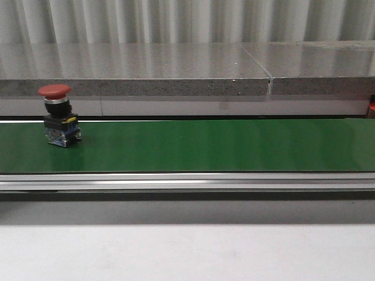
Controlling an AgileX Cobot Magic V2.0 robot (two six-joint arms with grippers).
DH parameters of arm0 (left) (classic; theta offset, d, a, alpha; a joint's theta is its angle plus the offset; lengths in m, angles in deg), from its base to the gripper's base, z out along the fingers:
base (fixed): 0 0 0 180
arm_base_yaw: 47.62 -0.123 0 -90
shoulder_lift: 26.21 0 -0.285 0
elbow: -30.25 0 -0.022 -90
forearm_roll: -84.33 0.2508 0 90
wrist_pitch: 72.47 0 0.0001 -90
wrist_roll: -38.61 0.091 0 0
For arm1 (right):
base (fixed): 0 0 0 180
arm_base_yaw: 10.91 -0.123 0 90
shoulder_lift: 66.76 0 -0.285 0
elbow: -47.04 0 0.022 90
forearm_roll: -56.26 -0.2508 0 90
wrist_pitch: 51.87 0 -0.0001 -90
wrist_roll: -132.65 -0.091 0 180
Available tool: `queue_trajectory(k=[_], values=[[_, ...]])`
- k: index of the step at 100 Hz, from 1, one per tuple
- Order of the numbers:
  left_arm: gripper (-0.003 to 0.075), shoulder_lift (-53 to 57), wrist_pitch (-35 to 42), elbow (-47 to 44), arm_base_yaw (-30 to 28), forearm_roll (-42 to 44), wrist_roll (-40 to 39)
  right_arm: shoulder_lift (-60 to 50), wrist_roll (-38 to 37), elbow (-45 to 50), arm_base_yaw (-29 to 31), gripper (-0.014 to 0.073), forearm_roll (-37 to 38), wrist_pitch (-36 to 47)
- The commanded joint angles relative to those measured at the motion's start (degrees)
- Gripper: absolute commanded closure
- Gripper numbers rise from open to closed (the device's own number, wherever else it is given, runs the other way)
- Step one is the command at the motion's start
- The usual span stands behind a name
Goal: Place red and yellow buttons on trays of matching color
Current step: 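Move the left gripper to the yellow push button and grasp it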
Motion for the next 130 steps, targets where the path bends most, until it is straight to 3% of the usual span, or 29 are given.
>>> queue_trajectory(k=[1, 11, 33, 65, 75, 101, 130], values=[[0.0062, 2.19, 0.98, 2.53, -0.01, -1.80, -0.50, 0.15, 0.10, -1.51, -0.03, 0.0710, -0.74, 3.98], [0.0083, 0.98, 0.43, 3.37, -0.01, -2.09, -0.50, 0.15, 0.10, -1.51, -0.03, 0.0710, -0.74, 3.98], [0.0216, 0.20, 0.09, 3.49, -0.01, -2.46, -0.50, 0.15, 0.10, -1.51, -0.03, 0.0710, -0.74, 3.98], [0.0623, 1.78, -1.29, 3.49, -0.01, -2.46, -0.50, 0.15, 0.10, -1.51, -0.03, 0.0710, -0.74, 3.98], [0.0710, 3.60, -1.98, 3.49, -0.01, -2.46, -0.23, 0.15, 0.10, -1.51, -0.03, 0.0710, -0.74, 3.98], [0.0740, 11.11, -5.40, 3.49, 0.35, -0.61, -0.09, 0.15, 0.10, -1.51, -0.03, 0.0710, -0.74, 3.98], [0.0740, 21.10, -9.75, 3.39, 6.73, 5.85, -0.09, 0.15, 0.10, -1.51, -0.03, 0.0710, -0.74, 3.98]])
